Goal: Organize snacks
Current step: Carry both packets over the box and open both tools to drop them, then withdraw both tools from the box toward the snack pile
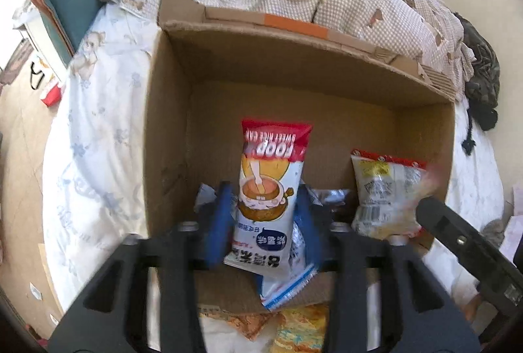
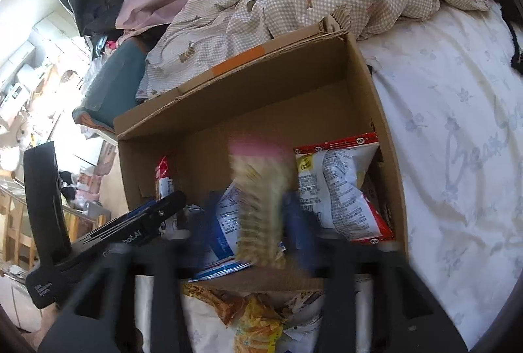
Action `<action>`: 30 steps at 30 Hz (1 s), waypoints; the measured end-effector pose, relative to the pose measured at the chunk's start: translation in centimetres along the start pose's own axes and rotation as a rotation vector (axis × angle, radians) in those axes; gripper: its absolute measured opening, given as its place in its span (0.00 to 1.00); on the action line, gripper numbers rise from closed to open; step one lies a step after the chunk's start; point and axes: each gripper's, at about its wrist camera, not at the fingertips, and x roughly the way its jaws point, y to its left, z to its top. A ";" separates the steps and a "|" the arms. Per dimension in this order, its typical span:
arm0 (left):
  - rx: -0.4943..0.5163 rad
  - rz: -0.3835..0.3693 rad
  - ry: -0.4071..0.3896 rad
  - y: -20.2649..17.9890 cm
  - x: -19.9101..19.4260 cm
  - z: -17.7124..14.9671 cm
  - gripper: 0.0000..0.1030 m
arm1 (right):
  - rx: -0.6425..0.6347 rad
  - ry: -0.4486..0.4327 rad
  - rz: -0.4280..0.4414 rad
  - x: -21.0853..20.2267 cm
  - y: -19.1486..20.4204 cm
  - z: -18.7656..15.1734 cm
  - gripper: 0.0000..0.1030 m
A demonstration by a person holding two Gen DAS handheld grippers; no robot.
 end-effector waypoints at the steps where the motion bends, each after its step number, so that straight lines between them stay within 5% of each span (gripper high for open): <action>1: 0.001 -0.011 0.000 -0.1 -0.2 -0.1 0.80 | 0.002 -0.019 -0.007 -0.3 -0.1 0.0 0.84; 3: 0.007 -0.007 -0.028 -0.3 -0.8 -0.1 0.89 | 0.005 -0.015 0.001 -0.4 -0.4 0.2 0.84; 23: 0.068 0.052 -0.125 -0.7 -4.1 -0.5 0.89 | 0.052 -0.022 0.034 -1.7 -1.3 0.2 0.84; 30: 0.064 -0.006 -0.173 0.1 -7.4 -1.6 0.89 | 0.077 -0.028 0.047 -3.7 -1.0 -1.3 0.84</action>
